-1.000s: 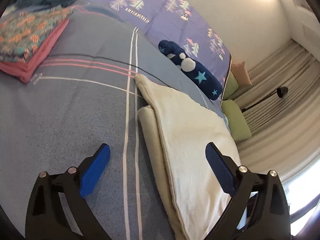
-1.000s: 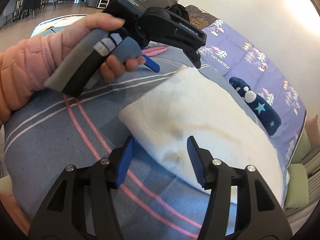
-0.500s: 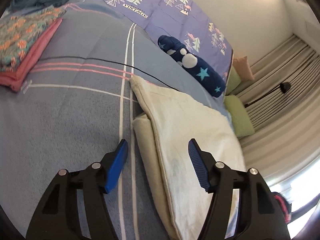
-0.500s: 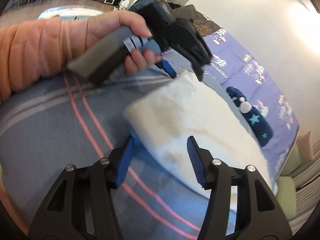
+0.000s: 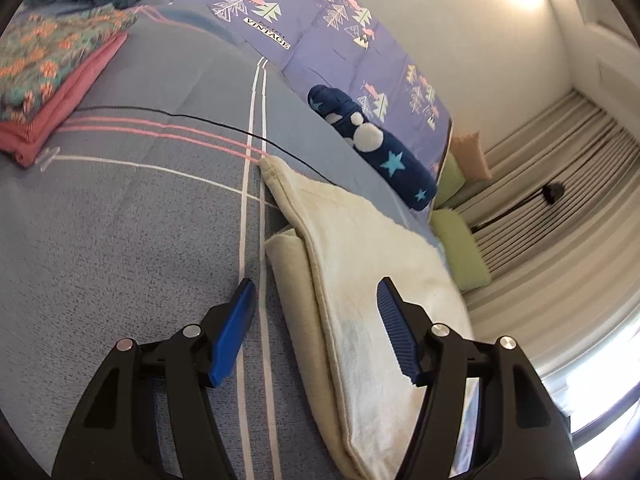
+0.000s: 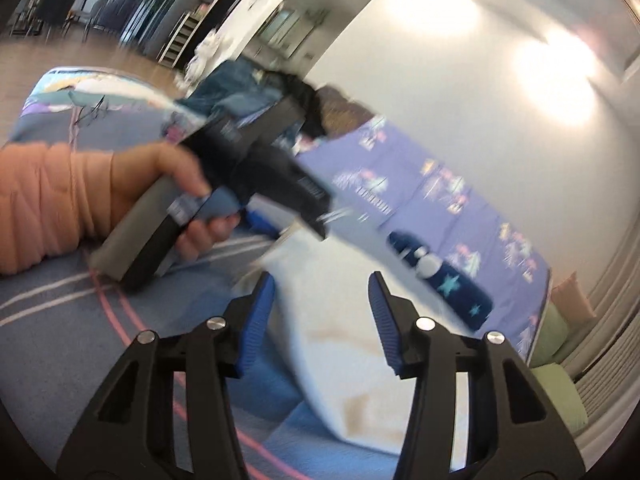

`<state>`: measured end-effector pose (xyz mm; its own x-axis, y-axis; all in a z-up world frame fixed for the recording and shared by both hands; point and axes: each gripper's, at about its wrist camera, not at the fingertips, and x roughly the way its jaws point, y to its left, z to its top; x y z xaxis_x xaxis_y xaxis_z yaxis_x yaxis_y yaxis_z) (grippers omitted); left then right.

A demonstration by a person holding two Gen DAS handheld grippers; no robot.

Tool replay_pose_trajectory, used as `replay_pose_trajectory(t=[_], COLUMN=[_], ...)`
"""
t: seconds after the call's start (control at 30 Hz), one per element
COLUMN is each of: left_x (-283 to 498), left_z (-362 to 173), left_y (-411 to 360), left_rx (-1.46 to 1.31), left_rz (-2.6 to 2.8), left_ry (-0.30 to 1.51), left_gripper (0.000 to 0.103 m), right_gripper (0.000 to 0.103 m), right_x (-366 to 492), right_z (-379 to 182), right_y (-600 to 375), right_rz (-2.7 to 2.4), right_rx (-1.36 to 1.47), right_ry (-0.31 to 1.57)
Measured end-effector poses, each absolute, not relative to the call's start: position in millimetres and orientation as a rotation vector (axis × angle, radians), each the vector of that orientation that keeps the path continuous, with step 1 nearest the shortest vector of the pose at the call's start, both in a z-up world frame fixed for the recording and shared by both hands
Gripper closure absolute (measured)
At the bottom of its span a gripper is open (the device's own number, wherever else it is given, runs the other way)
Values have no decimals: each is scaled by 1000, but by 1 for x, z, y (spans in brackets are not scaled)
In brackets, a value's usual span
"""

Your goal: Fold small clothes

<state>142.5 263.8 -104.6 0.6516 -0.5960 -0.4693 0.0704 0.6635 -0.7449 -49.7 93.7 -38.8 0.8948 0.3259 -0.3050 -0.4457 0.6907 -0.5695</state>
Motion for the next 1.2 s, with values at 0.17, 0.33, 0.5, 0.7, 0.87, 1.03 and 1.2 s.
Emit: replay_pose_trajectory(t=[0.17,0.33,0.5,0.7,0.87,1.03,1.2], left_x=[141,138,138,135,141,160,170], left_z=[-106,-108,-108,-106,-98,-98,-67], left_y=[266,270,271,270,253,238,237], left_rx=[-775,-796,-800,-779,-691,-666,-696], left_rz=[-432,-446,-453,-458,-473,-448,-471], left_ry=[766,756,753,768,814,908,863], left_gripper=[39,38,38,38,48,93,94], right_gripper=[62,62,59,83,95,97,97], right_x=[-44,-48,-42,-26,-25,-9,5], right_z=[-51,-64,-78,-84,-76,-47,-17], right_y=[97,99,109,139,133,111,91], right_rz=[483,608,549,522,547,596,647], right_rx=[-722,-780,-828,-858,-796,-571,-339], right_ry=[296,427,442,411,414,481,540])
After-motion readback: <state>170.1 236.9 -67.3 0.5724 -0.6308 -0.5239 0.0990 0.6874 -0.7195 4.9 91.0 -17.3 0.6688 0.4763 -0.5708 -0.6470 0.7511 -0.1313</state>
